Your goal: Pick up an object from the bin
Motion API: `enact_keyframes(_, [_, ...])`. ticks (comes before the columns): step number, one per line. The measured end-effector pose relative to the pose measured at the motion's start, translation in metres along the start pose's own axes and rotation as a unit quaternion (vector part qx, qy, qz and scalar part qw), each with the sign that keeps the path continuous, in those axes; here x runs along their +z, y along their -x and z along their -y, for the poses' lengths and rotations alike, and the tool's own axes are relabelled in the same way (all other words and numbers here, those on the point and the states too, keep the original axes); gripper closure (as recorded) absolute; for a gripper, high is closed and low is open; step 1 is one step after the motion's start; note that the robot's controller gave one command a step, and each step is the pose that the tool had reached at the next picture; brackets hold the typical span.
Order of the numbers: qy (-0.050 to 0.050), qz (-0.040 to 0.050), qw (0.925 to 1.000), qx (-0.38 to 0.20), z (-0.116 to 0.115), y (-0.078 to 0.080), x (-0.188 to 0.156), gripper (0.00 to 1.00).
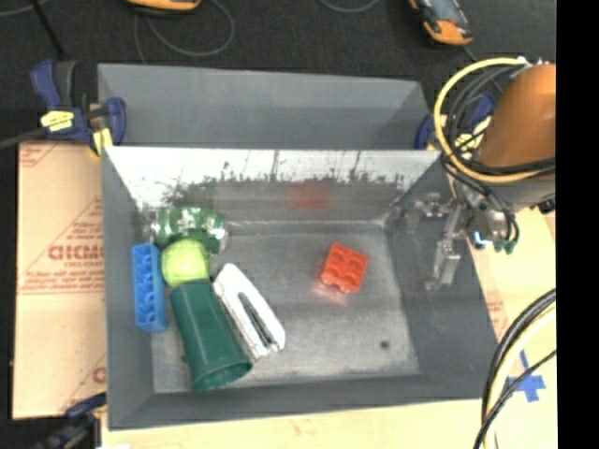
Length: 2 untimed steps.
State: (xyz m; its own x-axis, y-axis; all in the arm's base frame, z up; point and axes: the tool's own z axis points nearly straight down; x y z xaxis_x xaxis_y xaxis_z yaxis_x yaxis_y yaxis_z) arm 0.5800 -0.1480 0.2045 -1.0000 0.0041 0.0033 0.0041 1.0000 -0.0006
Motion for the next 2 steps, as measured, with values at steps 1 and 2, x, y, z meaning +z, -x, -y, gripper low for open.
enact_keyframes(1, [-0.001,0.0039,1.0000,-0.001,-0.001,0.002,-0.005,0.00])
enact_keyframes(2, [-0.001,0.0086,0.9998,0.017,-0.018,0.012,0.034,0.00])
